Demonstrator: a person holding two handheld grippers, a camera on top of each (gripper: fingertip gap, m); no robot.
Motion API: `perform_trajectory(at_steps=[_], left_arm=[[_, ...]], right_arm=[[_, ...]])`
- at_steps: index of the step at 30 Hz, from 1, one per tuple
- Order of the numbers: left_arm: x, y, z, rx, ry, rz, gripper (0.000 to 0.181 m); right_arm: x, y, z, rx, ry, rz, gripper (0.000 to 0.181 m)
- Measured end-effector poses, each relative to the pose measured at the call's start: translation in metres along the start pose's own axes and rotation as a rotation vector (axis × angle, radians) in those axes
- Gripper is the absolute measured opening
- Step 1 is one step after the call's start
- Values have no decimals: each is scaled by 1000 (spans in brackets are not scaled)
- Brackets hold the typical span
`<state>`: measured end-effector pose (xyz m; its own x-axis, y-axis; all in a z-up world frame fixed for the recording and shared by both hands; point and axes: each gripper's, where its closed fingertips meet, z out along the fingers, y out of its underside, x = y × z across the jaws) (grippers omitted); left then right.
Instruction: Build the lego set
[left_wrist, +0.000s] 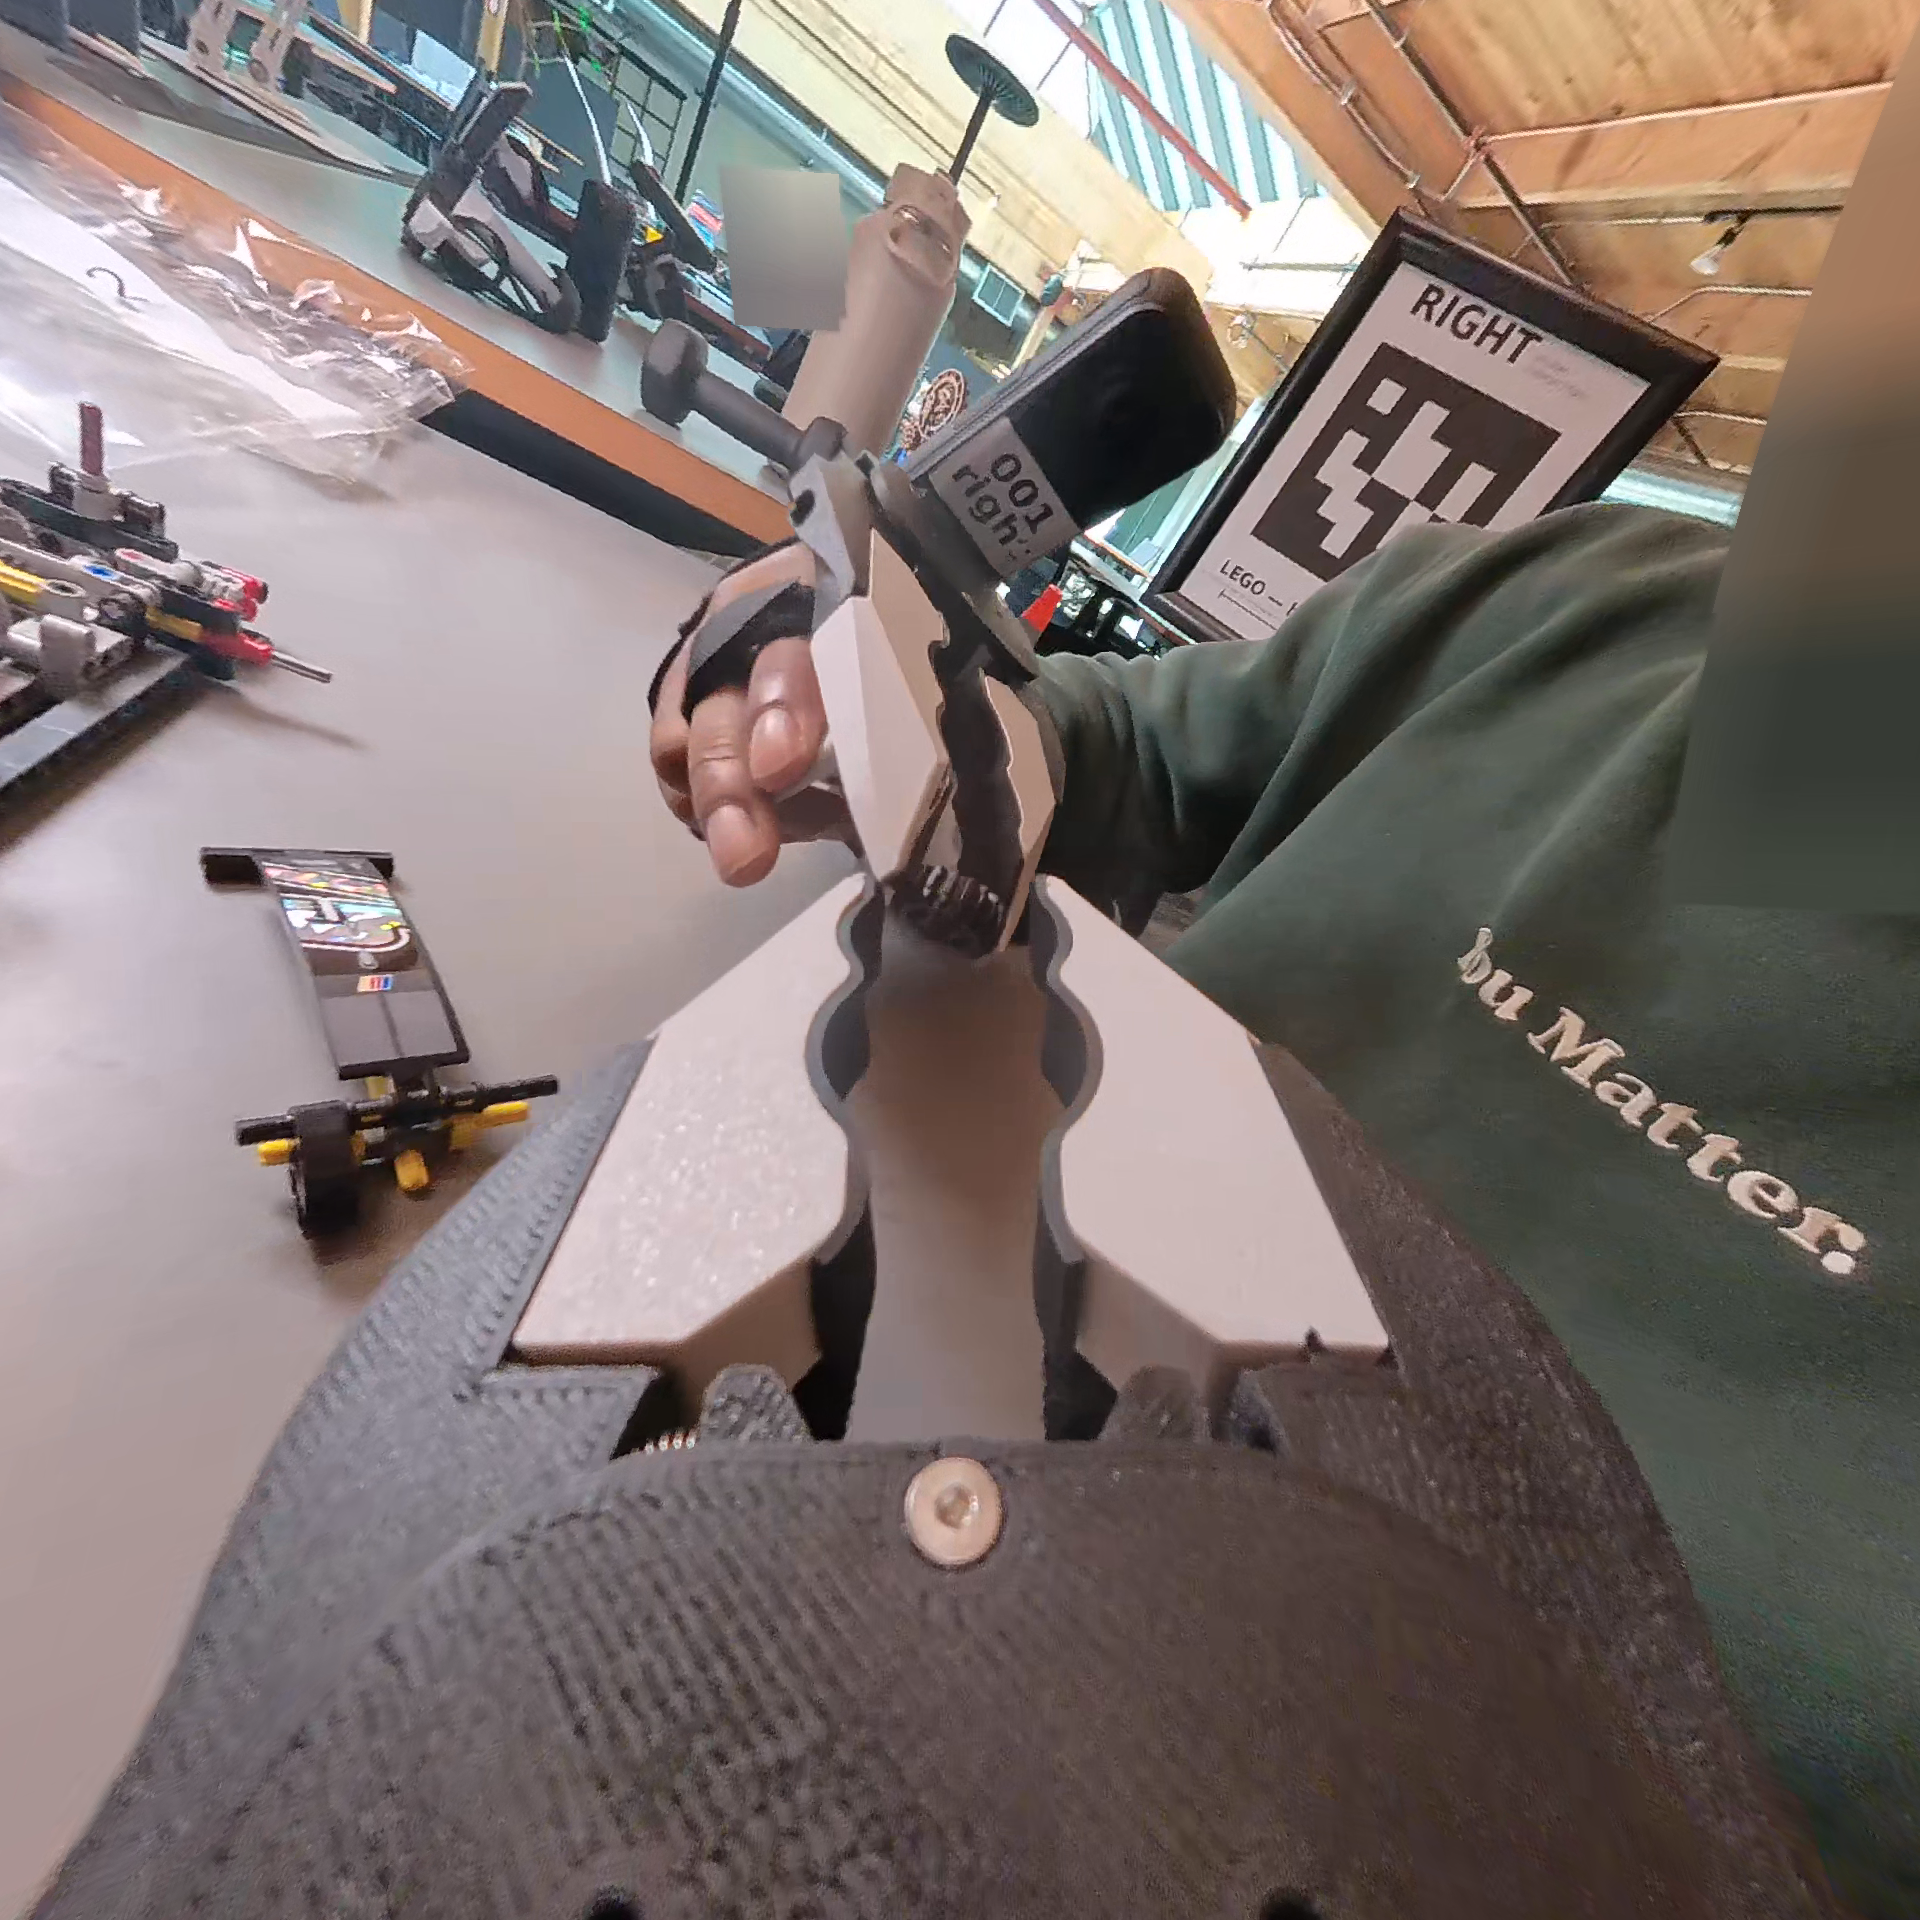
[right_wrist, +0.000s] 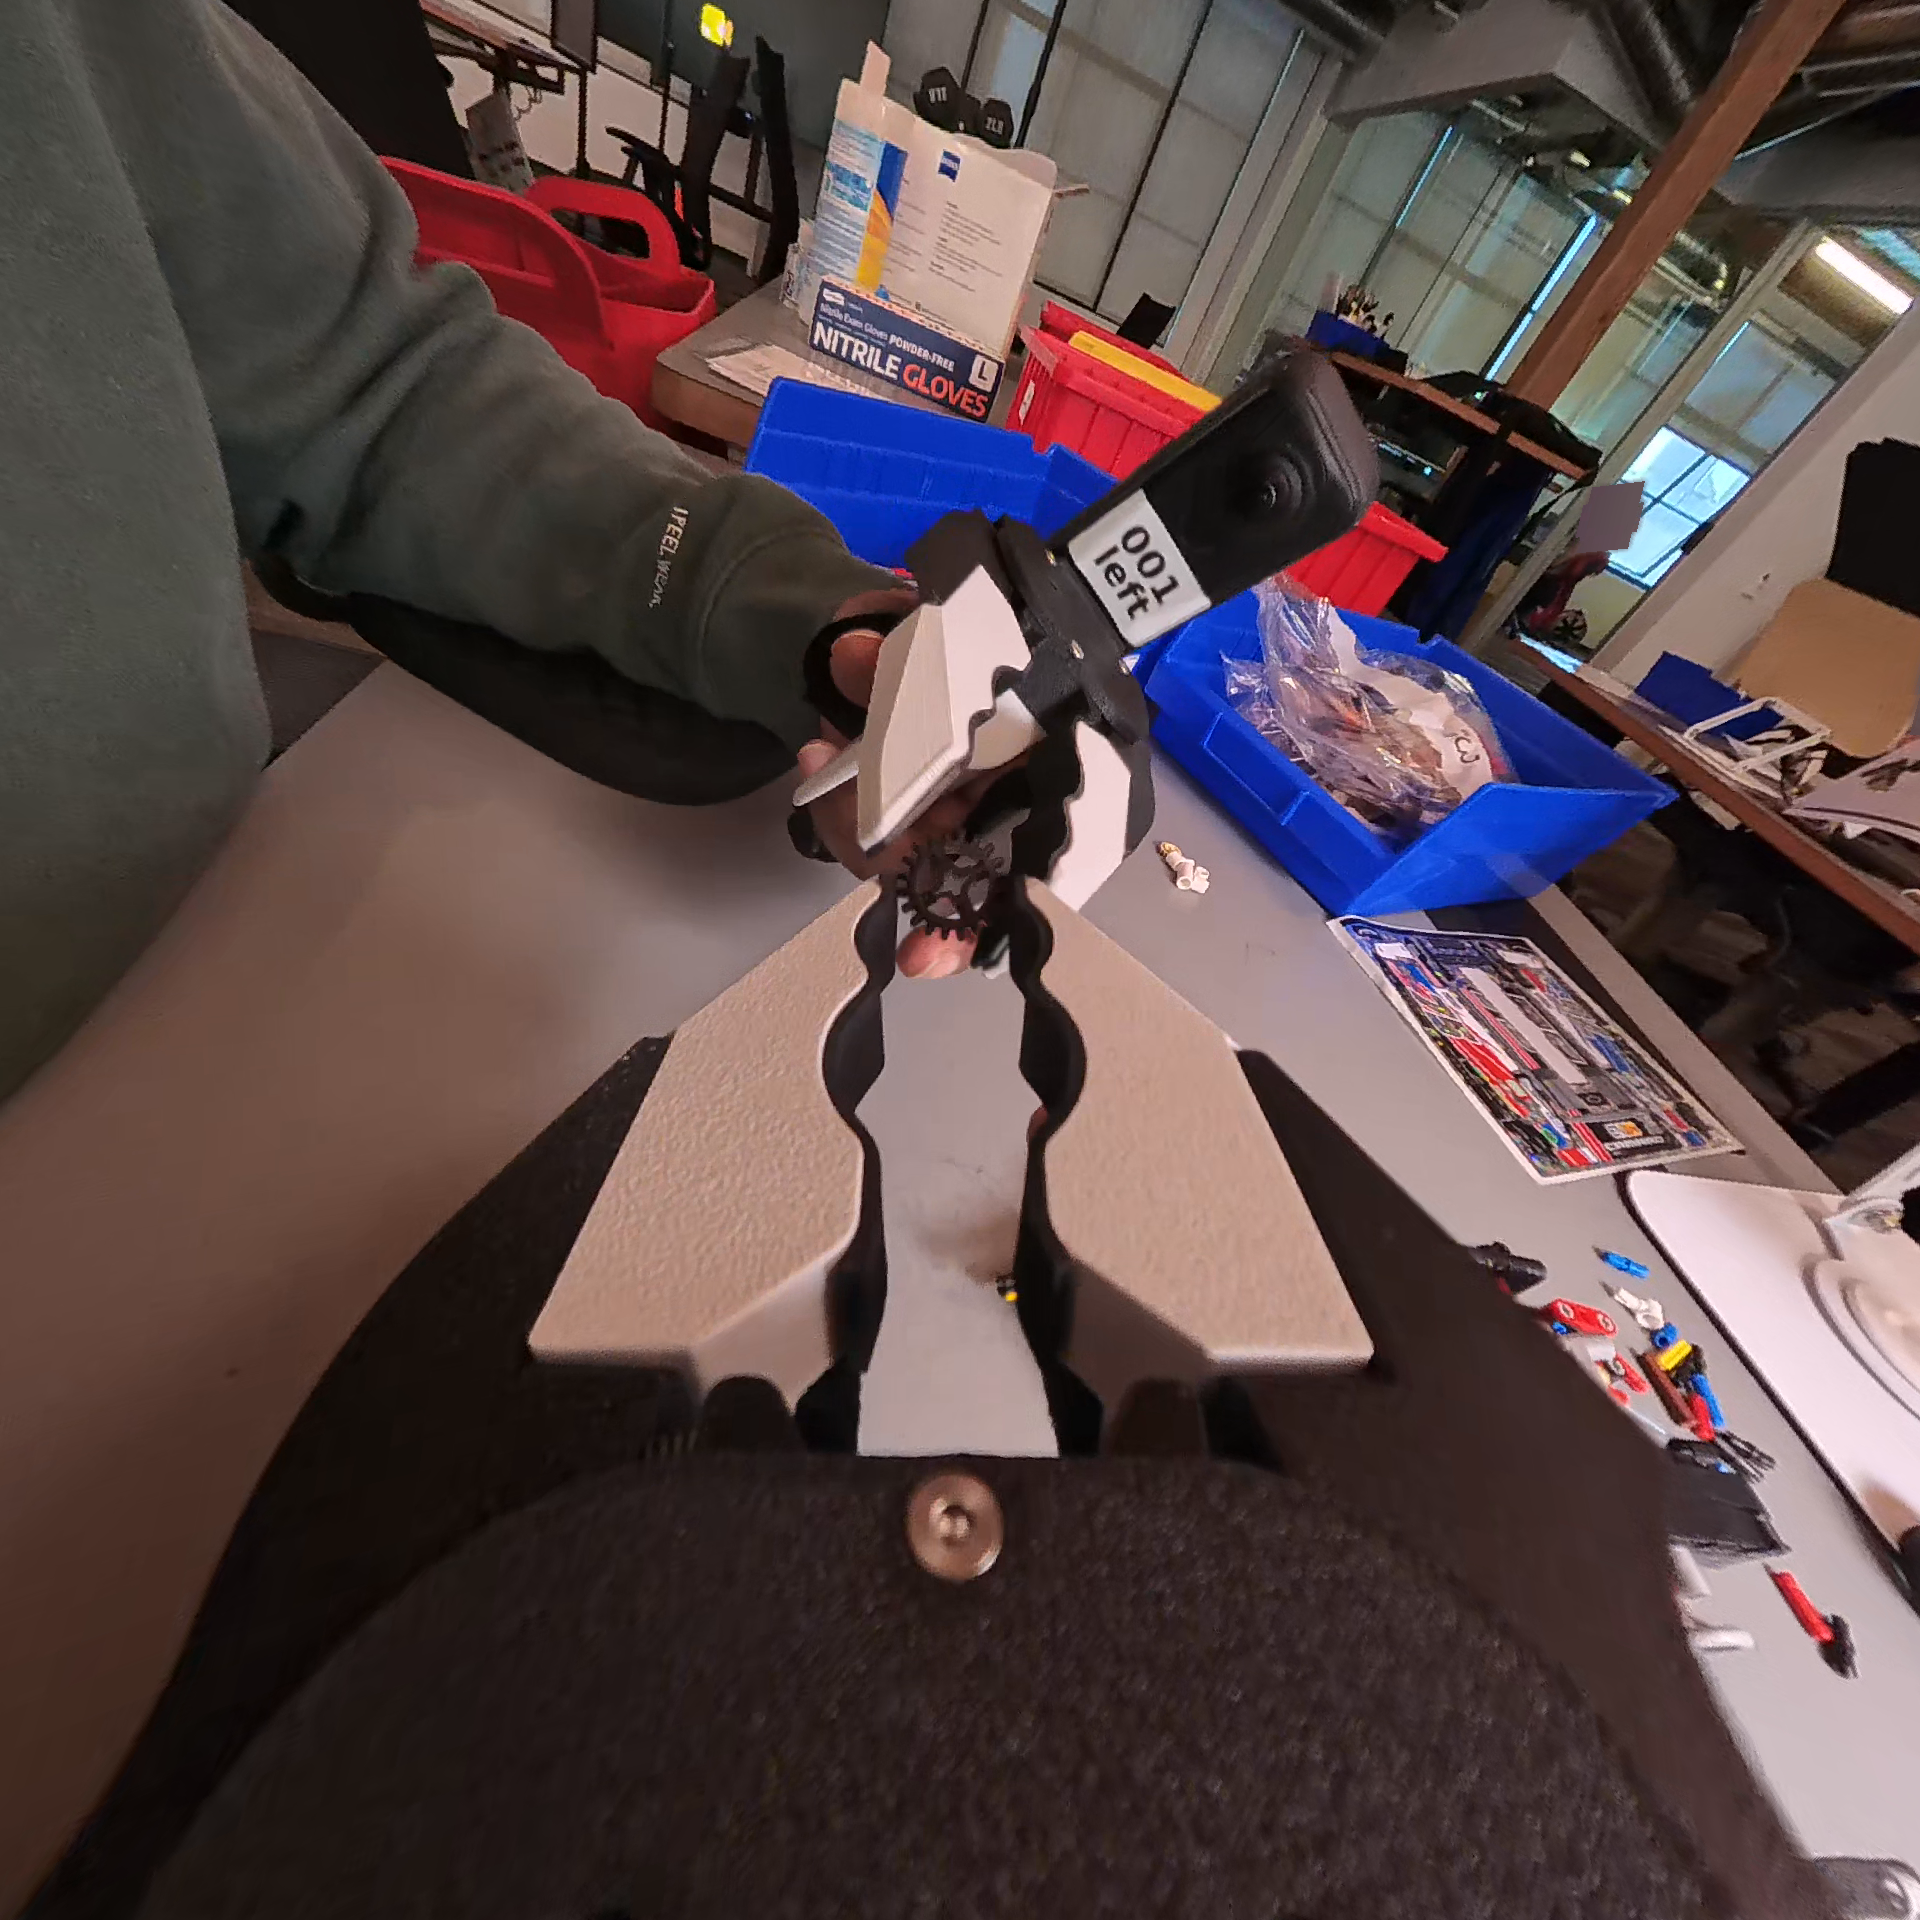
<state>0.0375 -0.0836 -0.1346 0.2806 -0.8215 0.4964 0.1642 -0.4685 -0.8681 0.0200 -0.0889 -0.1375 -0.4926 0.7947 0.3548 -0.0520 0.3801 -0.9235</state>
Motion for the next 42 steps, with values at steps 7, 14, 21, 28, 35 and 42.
perform_trajectory(at_steps=[7,14,21,28,35,42], left_arm=[[-6,-1,-5,3,-28,-9,21],[-23,6,-9,-64,-157,35,19],[-30,16,-10,-126,-199,40,19],[-61,33,-24,-261,-392,144,19],[-83,54,-29,-428,-544,284,19],[-92,61,-30,-473,-592,317,19]], right_arm=[[6,2,-2,-11,26,-17,18],[11,19,2,-93,56,-42,18],[9,29,7,-143,38,-80,17],[30,58,-12,-391,-95,-2,31],[55,125,-31,-847,-377,19,42],[44,142,-23,-922,-516,22,26]])
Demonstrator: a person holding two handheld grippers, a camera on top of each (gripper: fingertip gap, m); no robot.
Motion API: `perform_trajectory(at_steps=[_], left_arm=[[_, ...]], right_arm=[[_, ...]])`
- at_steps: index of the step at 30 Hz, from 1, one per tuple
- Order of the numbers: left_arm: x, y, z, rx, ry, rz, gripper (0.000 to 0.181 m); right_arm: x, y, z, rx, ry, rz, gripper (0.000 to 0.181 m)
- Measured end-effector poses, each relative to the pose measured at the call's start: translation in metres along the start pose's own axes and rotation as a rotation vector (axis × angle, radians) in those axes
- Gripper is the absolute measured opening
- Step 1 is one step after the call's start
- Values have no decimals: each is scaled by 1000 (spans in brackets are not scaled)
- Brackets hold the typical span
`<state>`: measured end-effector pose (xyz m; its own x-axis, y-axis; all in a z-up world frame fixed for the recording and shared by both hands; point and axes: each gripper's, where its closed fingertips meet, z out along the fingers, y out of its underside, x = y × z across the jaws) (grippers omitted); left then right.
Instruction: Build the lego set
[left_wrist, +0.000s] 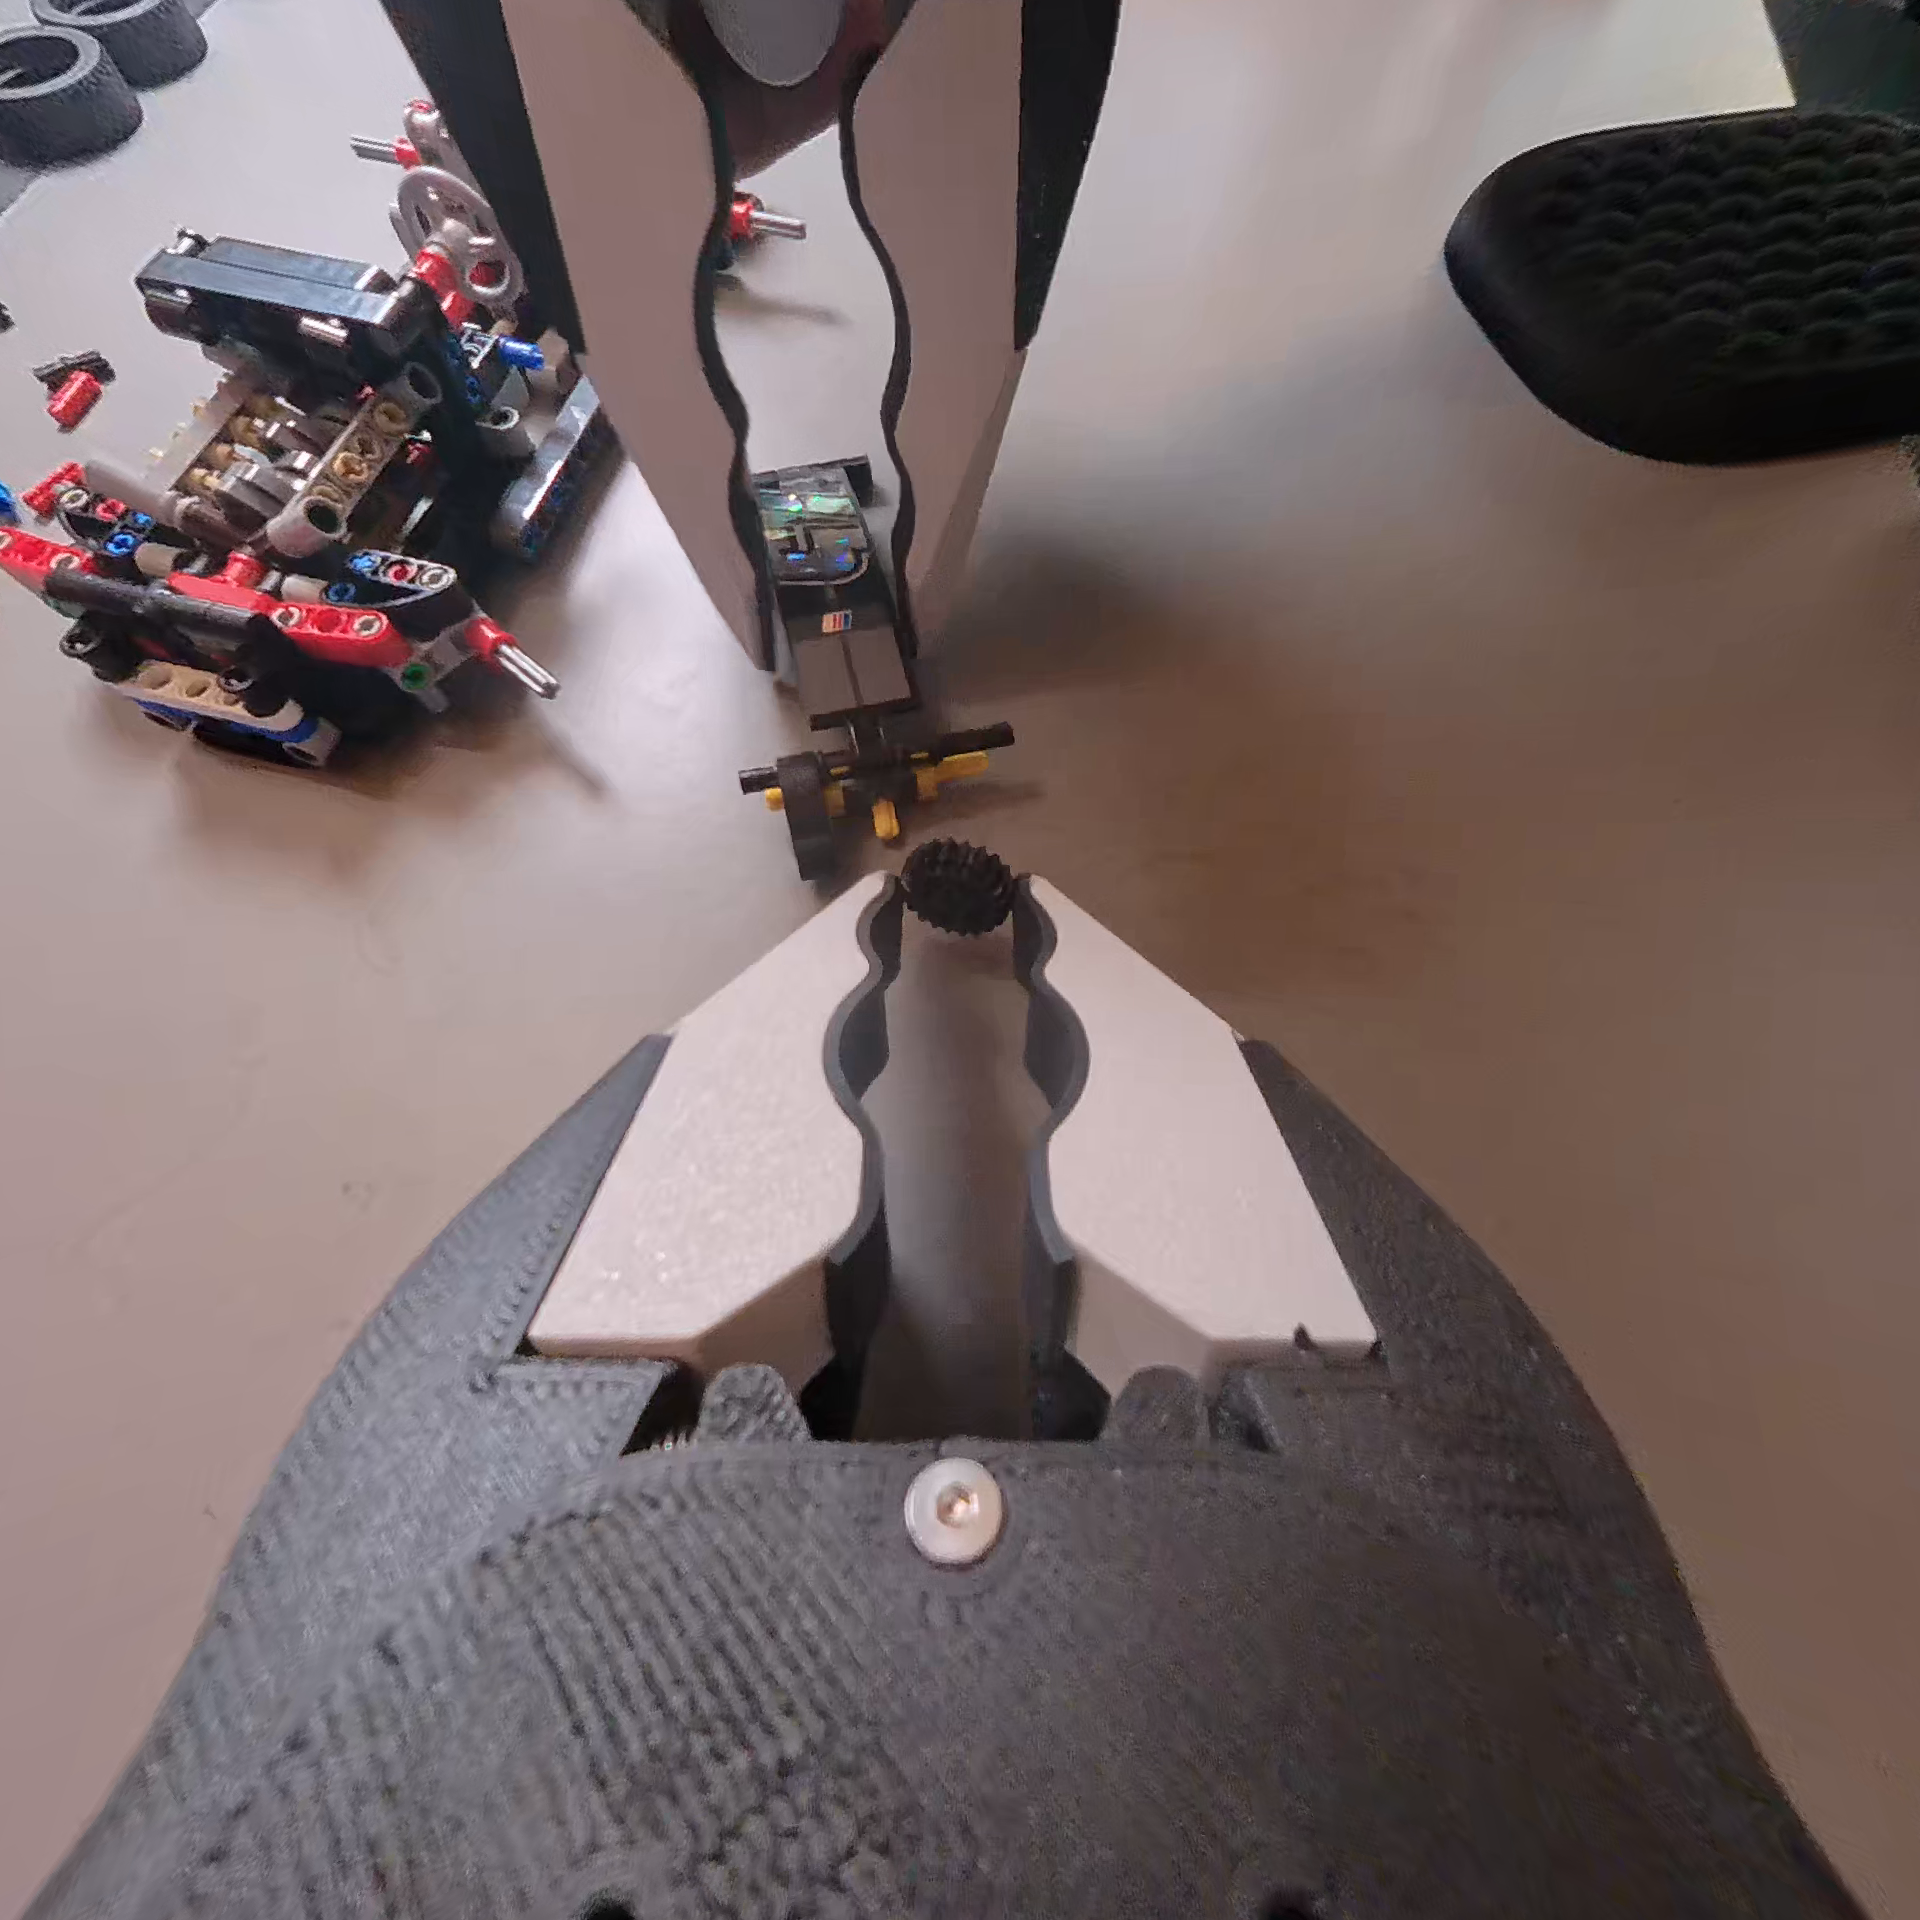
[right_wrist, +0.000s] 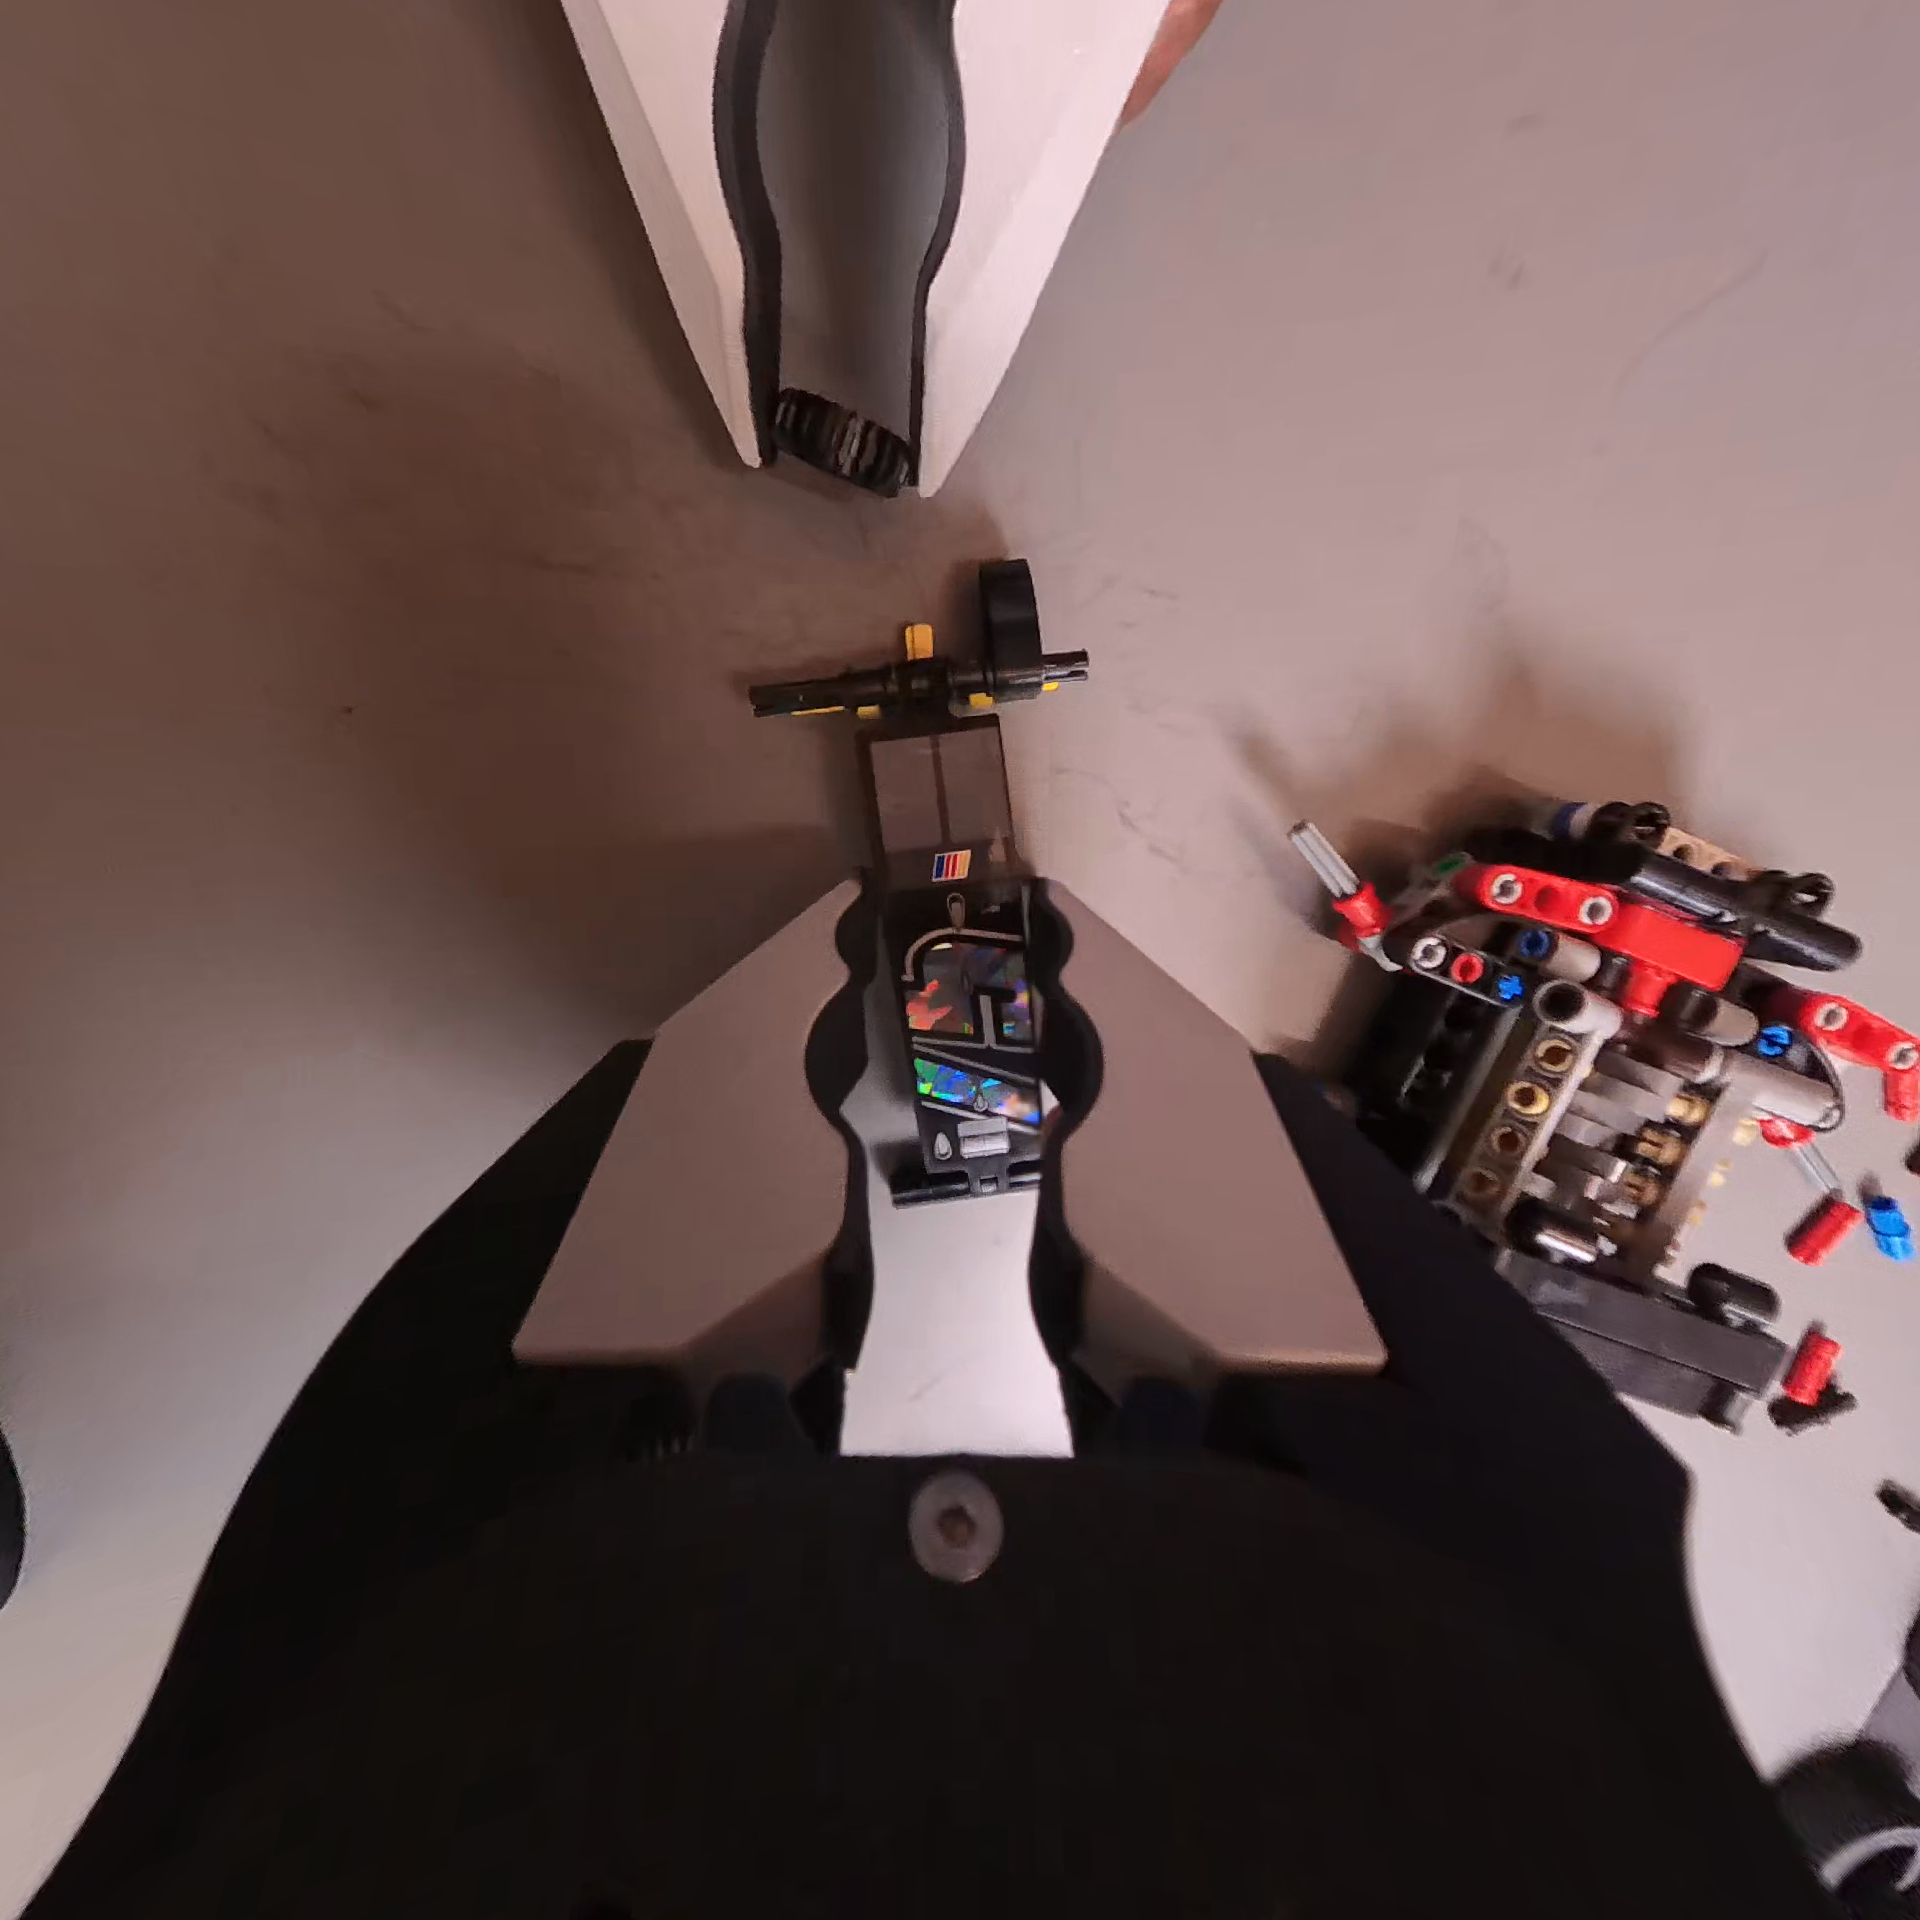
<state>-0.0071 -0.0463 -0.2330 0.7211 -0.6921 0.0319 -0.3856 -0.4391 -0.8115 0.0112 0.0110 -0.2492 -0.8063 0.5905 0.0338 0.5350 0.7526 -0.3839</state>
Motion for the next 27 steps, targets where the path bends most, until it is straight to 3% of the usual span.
perform_trajectory(at_steps=[14,21,27], left_arm=[[0,9,9,-73,-8,12,19],[-1,11,10,-79,-28,23,19],[-2,11,9,-79,-38,22,21]], right_arm=[[-23,-11,4,44,-13,53,22],[-14,-13,-20,148,150,103,38],[-27,32,-29,119,228,245,44]])
